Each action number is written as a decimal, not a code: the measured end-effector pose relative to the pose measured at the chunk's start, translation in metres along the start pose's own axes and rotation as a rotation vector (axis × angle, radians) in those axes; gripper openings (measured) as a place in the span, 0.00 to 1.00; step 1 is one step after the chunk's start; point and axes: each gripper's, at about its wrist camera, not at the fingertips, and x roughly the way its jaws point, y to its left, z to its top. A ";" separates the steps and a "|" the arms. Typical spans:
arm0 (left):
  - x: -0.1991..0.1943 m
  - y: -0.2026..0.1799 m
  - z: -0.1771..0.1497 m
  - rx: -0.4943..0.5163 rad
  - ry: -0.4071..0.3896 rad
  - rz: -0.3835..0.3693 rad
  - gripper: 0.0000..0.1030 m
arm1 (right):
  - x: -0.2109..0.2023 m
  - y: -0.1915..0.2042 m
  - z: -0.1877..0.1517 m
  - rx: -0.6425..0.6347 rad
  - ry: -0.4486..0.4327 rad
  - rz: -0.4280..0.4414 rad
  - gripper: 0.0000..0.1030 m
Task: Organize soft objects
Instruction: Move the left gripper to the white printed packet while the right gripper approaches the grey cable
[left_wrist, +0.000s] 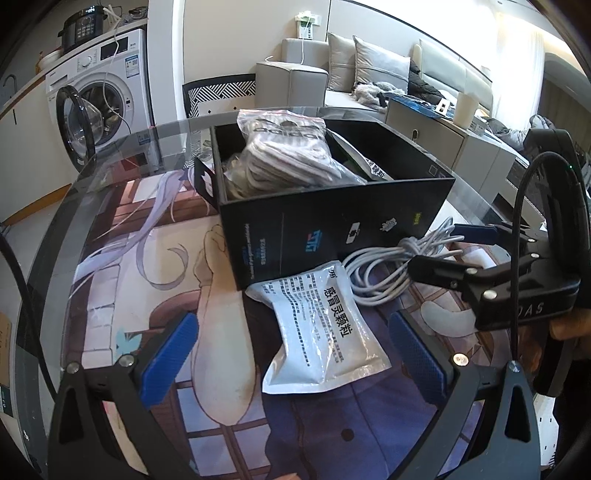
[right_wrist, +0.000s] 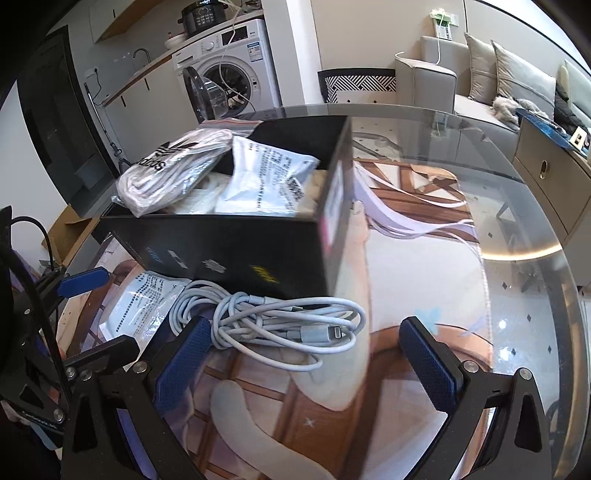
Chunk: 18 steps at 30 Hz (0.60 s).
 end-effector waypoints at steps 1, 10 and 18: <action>0.001 0.000 0.000 -0.001 0.003 -0.004 1.00 | 0.000 -0.002 -0.001 0.002 0.001 0.002 1.00; 0.007 -0.001 -0.001 0.005 0.035 -0.013 1.00 | 0.002 0.002 0.000 -0.010 0.003 0.006 0.99; 0.012 -0.005 -0.001 0.014 0.059 -0.015 1.00 | 0.002 0.010 0.001 -0.020 -0.003 0.038 0.89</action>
